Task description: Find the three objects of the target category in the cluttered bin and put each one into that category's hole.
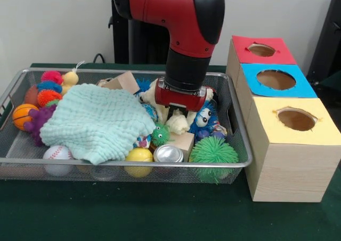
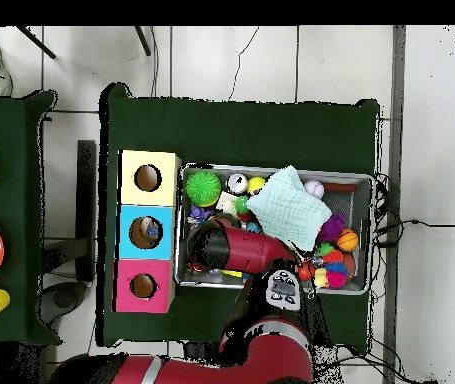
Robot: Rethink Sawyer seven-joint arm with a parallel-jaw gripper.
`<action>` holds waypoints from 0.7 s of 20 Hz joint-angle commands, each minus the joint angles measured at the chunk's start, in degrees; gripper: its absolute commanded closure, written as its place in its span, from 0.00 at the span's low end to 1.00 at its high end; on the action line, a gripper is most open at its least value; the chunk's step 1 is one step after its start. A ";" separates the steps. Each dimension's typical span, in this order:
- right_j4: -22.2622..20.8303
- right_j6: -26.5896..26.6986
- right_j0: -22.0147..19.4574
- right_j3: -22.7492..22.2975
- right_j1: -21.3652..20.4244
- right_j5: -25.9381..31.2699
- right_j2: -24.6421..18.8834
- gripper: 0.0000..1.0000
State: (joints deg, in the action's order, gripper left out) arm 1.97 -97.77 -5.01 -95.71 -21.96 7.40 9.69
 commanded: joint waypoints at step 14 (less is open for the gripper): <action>1.92 -7.32 -1.88 1.71 0.58 9.30 -0.83 1.00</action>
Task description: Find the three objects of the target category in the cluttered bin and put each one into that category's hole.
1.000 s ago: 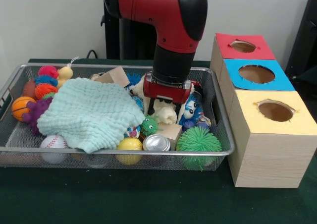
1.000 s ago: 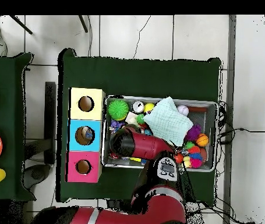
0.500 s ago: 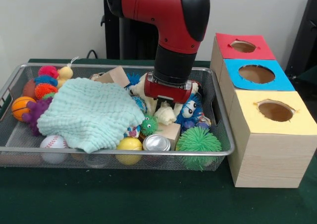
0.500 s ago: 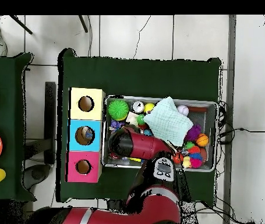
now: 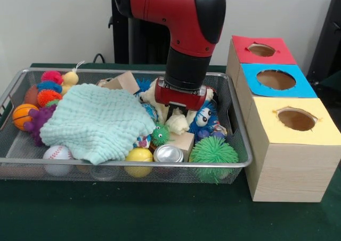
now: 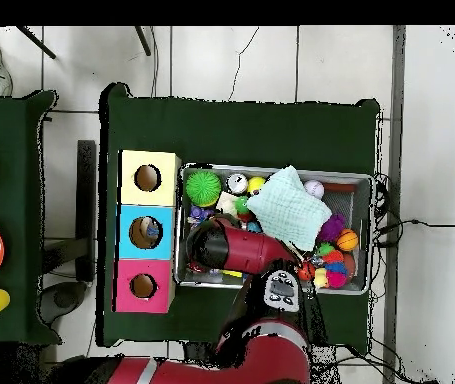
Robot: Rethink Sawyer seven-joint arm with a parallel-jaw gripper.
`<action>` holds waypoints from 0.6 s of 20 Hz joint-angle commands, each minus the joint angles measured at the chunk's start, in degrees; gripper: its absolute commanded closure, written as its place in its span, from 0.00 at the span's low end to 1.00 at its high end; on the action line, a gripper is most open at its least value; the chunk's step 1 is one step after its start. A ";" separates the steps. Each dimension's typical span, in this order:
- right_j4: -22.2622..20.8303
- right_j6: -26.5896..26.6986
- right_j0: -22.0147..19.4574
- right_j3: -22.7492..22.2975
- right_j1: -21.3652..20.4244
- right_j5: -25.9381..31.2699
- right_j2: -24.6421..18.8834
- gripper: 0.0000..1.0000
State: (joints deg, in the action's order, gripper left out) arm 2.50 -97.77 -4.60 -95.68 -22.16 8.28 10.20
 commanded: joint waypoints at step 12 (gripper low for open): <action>-1.90 -0.72 -6.75 5.32 -3.36 18.58 -3.41 1.00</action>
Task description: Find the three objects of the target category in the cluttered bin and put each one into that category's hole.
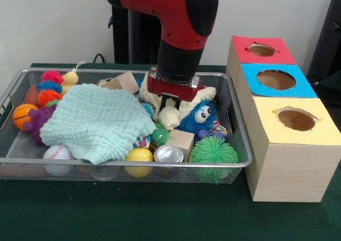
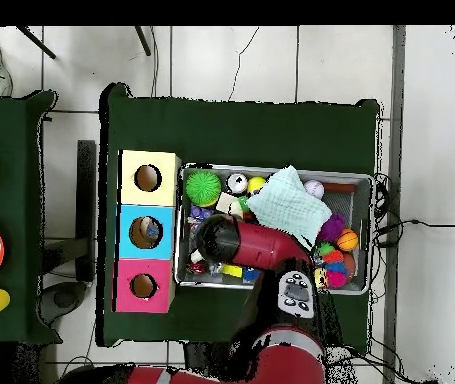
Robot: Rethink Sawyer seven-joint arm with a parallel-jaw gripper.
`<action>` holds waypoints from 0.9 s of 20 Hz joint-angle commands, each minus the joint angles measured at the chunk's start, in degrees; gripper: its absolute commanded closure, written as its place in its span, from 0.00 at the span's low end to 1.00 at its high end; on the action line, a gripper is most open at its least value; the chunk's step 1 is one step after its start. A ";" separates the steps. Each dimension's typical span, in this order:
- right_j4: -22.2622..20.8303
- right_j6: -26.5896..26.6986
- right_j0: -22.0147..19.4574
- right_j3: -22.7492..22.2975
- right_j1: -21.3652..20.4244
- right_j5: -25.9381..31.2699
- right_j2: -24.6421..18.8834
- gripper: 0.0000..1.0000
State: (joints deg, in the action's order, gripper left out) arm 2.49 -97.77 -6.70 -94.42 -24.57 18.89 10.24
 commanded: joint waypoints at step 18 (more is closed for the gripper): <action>-6.30 5.80 -9.52 4.32 -6.58 16.46 -6.21 1.00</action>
State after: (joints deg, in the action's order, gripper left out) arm -0.03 -97.77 -13.08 -93.18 -29.40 26.99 9.63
